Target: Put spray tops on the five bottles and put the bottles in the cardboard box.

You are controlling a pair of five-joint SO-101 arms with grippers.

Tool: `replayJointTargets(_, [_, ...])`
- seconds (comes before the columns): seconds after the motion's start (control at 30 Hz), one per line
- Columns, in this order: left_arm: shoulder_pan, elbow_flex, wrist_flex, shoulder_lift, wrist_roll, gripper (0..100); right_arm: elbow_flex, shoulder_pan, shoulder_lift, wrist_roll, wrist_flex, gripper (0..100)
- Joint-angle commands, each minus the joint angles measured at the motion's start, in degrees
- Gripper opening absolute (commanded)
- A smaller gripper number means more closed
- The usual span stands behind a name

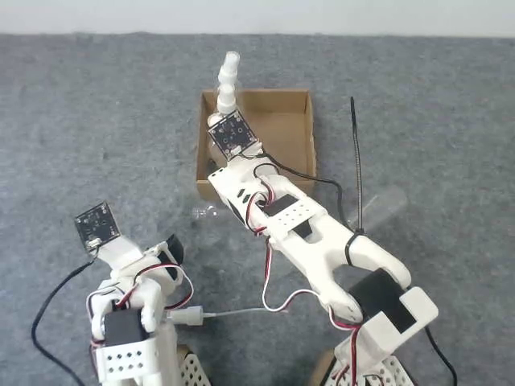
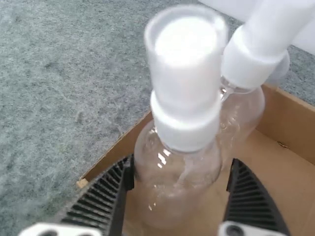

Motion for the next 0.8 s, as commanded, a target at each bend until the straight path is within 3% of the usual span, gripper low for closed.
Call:
replayJointTargets(0.0, [-0.26, -0.75, 0.18, -0.35, -0.26, 19, -4.13, 0.4, -3.3, 0.0, 2.95, 23.0])
replayJointTargets(0.77, [-0.26, -0.75, 0.18, -0.35, -0.26, 19, -4.04, 0.84, -20.97, 0.0, 26.24, 22.8])
